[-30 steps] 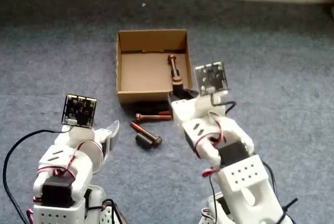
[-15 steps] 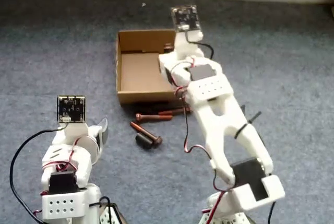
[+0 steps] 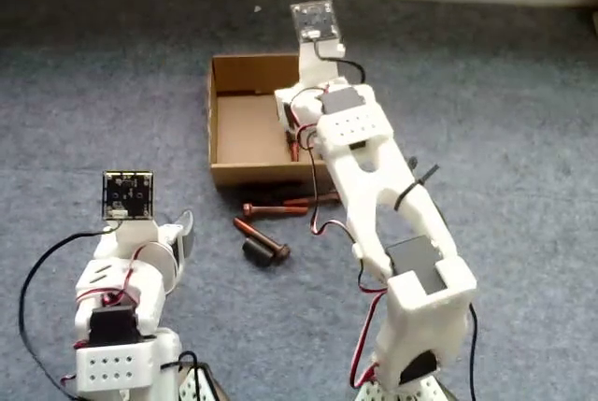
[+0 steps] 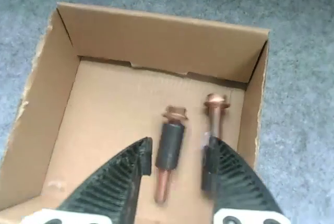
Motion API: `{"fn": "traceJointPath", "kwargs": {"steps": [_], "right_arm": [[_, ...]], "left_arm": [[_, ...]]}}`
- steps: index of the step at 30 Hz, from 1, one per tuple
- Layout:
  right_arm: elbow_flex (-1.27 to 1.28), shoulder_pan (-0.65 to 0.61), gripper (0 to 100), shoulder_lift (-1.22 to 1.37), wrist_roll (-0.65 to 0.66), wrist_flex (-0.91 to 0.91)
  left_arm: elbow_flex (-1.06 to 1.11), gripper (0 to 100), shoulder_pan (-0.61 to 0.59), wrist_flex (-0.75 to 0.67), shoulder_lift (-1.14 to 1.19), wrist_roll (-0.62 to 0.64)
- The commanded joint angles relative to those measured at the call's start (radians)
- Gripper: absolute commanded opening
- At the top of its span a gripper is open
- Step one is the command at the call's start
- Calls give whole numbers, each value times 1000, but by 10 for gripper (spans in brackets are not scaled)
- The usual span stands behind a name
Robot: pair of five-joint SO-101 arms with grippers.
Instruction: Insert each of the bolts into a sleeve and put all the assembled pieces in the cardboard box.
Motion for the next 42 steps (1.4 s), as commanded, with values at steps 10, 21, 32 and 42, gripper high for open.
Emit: {"fn": "traceJointPath", "kwargs": {"steps": [10,21,32,42], "right_arm": [[16,-154,167,-371,138,573],[366,-398,167,-432,169,578],[631,-503,166,-423,167,197],[728,-503,166,-395,169,-8]], "left_arm": [[-13,231,-93,-21,-8,-3],[-13,231,-127,-21,-8,-3],[-13,231,-125,-20,-8,-3],[-13,231,-122,-20,-8,-3]]}}
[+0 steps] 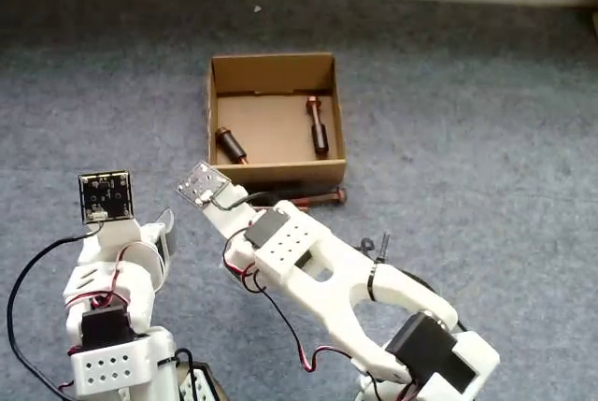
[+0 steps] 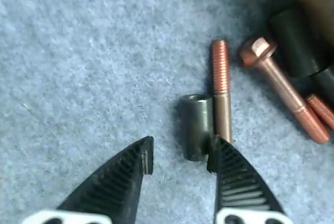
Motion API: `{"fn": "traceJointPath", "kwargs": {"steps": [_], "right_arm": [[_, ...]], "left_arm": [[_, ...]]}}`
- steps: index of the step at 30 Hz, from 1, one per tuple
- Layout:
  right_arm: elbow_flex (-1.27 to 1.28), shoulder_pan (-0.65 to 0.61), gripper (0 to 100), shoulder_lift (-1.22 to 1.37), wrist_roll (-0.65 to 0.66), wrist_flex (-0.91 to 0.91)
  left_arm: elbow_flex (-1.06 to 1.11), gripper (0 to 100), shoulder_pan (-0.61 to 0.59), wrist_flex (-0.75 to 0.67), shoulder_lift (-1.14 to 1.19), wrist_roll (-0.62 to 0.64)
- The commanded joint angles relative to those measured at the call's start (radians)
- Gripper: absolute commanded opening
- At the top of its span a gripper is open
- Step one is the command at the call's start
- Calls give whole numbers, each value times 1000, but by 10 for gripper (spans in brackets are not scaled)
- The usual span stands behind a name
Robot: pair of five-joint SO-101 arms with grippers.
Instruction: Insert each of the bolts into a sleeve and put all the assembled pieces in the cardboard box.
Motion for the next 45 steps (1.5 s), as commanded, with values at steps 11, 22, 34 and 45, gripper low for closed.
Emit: {"fn": "traceJointPath", "kwargs": {"steps": [11,22,34,45], "right_arm": [[4,-2,53,163,12,-53],[4,102,8,-226,-51,150],[189,532,8,-707,-58,196],[610,746,8,-803,-198,-308]], "left_arm": [[-13,231,-4,-17,-8,-3],[-5,231,-4,-17,-8,-6],[-13,231,-2,-12,-7,-89],[-125,230,206,66,4,-275]]}}
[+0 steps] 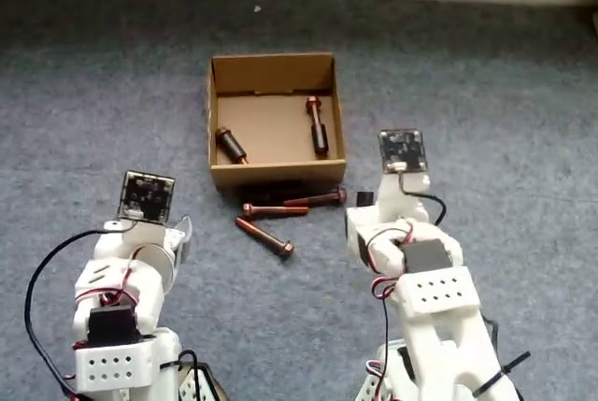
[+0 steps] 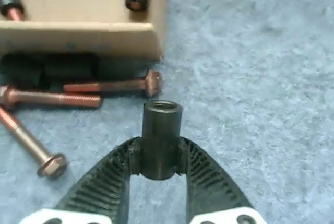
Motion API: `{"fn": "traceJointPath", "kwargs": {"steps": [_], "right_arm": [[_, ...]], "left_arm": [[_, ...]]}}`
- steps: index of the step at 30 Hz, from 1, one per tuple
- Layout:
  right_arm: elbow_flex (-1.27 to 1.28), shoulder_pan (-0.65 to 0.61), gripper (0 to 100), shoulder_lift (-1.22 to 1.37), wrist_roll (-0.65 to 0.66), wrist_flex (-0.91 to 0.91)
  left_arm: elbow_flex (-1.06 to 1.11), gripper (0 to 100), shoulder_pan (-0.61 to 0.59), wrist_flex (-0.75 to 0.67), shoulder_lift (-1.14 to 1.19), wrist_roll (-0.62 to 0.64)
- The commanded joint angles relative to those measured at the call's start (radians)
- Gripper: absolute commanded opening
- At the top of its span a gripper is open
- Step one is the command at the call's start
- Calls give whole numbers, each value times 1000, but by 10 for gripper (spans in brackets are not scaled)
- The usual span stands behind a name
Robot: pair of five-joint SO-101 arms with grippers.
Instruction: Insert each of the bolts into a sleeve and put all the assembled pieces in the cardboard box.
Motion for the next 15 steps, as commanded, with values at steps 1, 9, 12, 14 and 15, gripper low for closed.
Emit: {"fn": "traceJointPath", "kwargs": {"steps": [1,9,12,14,15], "right_arm": [[70,77,8,-31,-55,-177],[105,150,8,-31,-135,-242],[102,183,8,-31,-158,-242],[101,211,8,-31,-175,-243],[101,226,8,-31,-184,-243]], "left_arm": [[-143,230,127,75,2,-81],[-329,230,332,146,125,-149],[-406,232,384,141,315,-192],[-470,233,415,141,452,-249],[-503,235,430,141,519,-281]]}}
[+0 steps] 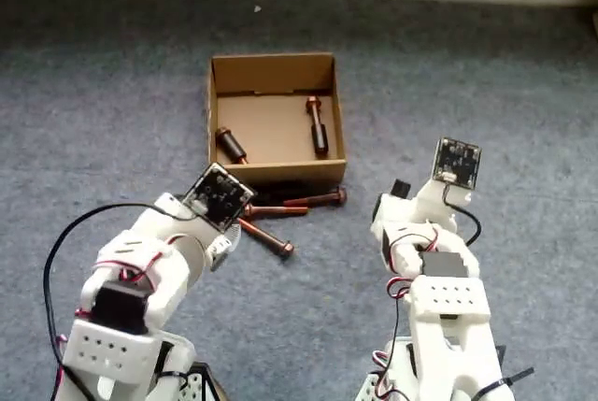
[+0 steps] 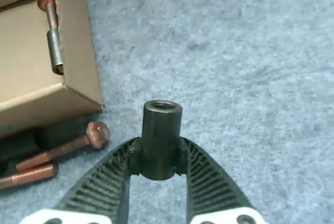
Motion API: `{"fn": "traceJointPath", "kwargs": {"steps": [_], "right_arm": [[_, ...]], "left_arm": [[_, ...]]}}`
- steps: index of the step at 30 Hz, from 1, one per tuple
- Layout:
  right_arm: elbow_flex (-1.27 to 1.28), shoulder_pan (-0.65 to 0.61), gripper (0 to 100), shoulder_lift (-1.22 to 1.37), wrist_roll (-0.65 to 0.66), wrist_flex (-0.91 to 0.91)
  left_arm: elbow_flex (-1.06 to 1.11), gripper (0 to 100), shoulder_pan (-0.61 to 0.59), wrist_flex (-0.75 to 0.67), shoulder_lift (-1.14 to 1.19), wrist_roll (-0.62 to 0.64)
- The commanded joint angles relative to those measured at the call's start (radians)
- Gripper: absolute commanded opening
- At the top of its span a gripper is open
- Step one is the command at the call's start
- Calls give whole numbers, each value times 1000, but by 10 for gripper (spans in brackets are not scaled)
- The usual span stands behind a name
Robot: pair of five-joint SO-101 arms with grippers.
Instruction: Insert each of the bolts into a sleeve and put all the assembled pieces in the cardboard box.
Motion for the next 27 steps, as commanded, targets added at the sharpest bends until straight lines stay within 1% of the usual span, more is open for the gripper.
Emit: {"fn": "traceJointPath", "kwargs": {"steps": [1,4,6,11,16,21,27], "right_arm": [[-8,58,8,-30,-34,-24],[-8,90,8,-30,-48,-24],[-8,94,8,-30,-48,-24],[-8,96,8,-30,-48,-24],[-7,96,8,-28,-48,-24],[-5,93,8,-28,-48,-24],[-5,91,8,-28,-48,-24]], "left_arm": [[-165,235,79,-2,298,-135],[-234,235,114,-2,470,-276],[-263,235,127,-3,570,-347],[-311,232,176,-74,769,-448],[-309,231,231,-169,906,-456],[-329,231,271,-295,1046,-454],[-483,231,275,-304,1248,-454]]}}
